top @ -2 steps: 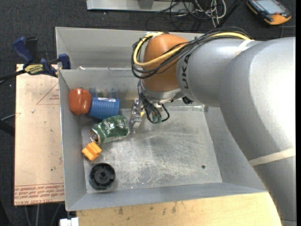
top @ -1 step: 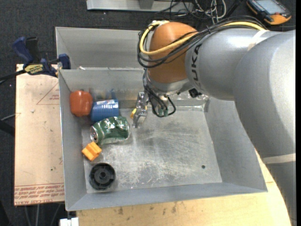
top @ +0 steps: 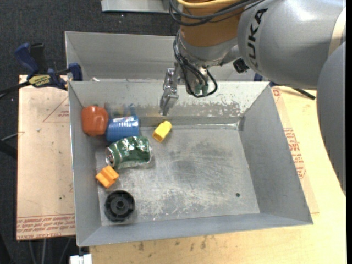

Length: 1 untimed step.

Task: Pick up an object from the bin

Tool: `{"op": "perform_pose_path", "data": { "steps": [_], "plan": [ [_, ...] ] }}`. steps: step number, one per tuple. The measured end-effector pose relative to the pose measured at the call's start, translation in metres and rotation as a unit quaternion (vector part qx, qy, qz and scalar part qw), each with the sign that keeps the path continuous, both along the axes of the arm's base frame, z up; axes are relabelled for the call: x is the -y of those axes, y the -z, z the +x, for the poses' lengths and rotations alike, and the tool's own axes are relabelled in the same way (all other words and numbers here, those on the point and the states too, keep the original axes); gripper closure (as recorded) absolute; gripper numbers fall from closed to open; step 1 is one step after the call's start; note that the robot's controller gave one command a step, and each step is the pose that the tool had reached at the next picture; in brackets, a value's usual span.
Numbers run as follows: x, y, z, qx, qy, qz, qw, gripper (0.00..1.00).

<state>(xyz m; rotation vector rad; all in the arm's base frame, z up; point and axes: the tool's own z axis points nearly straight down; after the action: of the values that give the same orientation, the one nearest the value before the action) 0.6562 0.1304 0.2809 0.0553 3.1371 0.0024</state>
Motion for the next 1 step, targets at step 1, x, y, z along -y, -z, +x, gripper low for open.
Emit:
{"op": "perform_pose_path", "data": {
  "steps": [1],
  "plan": [
    [0.0001, 0.0002, -0.0001, -0.0003, 0.000, 0.000, 1.0000, 1.00]
  ]
}}
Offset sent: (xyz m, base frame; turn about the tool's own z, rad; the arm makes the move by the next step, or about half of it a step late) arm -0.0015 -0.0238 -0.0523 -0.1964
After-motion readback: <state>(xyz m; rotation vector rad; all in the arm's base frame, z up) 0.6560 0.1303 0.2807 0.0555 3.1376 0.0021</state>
